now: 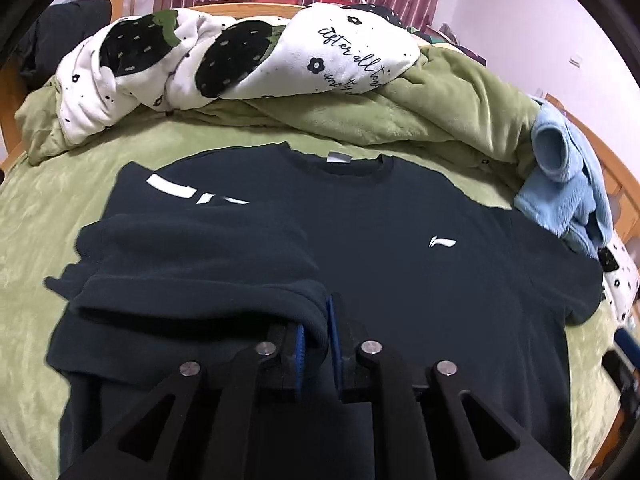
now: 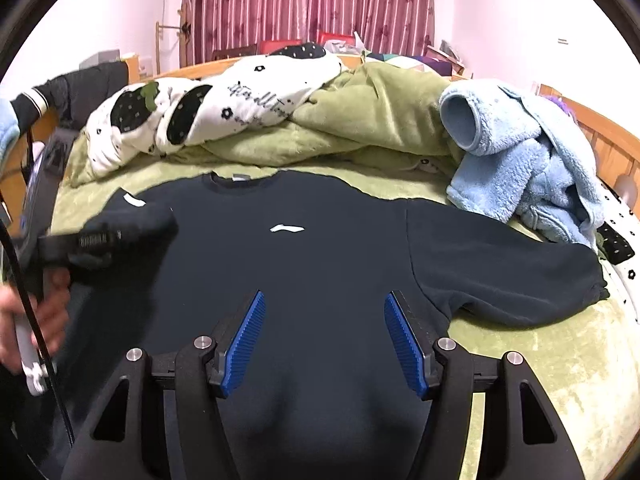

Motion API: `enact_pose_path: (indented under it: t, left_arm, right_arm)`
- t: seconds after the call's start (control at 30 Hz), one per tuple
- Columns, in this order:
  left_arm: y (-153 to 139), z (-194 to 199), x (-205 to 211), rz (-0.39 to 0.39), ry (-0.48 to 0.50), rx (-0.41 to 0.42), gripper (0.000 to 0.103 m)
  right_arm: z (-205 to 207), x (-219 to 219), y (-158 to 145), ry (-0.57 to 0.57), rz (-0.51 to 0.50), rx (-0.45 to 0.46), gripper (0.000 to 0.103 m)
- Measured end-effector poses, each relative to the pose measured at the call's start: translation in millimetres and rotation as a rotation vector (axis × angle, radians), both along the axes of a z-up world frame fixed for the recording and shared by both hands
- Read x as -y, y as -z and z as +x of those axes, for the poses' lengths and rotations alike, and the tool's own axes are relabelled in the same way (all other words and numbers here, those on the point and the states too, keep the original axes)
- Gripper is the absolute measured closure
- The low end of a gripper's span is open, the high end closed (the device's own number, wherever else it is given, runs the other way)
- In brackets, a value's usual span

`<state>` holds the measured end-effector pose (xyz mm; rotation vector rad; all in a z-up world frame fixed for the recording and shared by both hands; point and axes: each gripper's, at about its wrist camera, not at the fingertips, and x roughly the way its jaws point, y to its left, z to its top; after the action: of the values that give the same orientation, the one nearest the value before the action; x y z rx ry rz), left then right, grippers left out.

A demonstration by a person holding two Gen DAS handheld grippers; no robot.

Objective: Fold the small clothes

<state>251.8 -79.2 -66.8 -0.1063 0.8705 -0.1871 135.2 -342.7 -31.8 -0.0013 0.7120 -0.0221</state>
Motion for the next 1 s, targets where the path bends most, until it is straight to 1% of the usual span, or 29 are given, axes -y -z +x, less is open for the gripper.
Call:
enact_pose_path:
  t: [0.03,0.07,0.1,0.13,0.17,0.2,0.27,0.4,0.5,0.6,0.67,0.8,0.9,1.0]
  left_arm:
    - [-2,-5,-4,0.007,-0.001,0.004,0.078]
    - [-7,-13,-11,0.016,-0.006,0.018,0.067]
    - [-11,-18,-18,0.024,-0.015,0.033,0.059]
    - [-17,-26,-28,0.034,-0.032,0.058,0.057]
    - [-22,-34,-38,0.044,-0.048,0.076,0.048]
    - [-26,-38,-48,0.048,-0.064,0.085,0.042]
    - [-33,-50,-73,0.071,-0.112,0.102,0.042]
    - [-34,-67,-115,0.107,-0.177,0.099,0.042]
    - [-32,-79,-140,0.128,-0.204,0.108,0.042]
    - [-29,-88,-156,0.157,-0.223,0.119,0.042]
    - [-28,-90,-165,0.174,-0.236,0.112,0.042]
    - [-27,-94,-183,0.167,-0.254,0.144,0.042]
    - [-26,-86,-197,0.127,-0.257,0.134,0.042]
    - [-25,-81,-215,0.070,-0.276,0.148,0.041]
  right_arm:
    - [0,-1,-2,0.002,0.013,0.008,0.042]
    - [0,-2,-3,0.003,0.022,0.015,0.042]
    - [1,-5,-4,0.004,0.032,0.023,0.042]
    - [1,-8,-5,0.004,0.038,0.028,0.042]
    - [2,-11,-6,0.001,0.042,0.030,0.042]
    - [3,-15,-6,-0.004,0.048,0.030,0.042]
    - [5,-24,-5,-0.020,0.070,0.025,0.042]
    - [8,-46,-3,-0.064,0.113,0.000,0.042]
    - [9,-65,-3,-0.086,0.133,-0.007,0.042]
    - [8,-82,-3,-0.104,0.159,-0.017,0.042]
    - [5,-90,-3,-0.120,0.150,-0.013,0.042]
    - [-2,-103,-3,-0.146,0.095,0.018,0.041]
    - [-4,-107,-2,-0.145,0.094,0.036,0.041]
    - [-2,-114,1,-0.168,0.095,0.043,0.041]
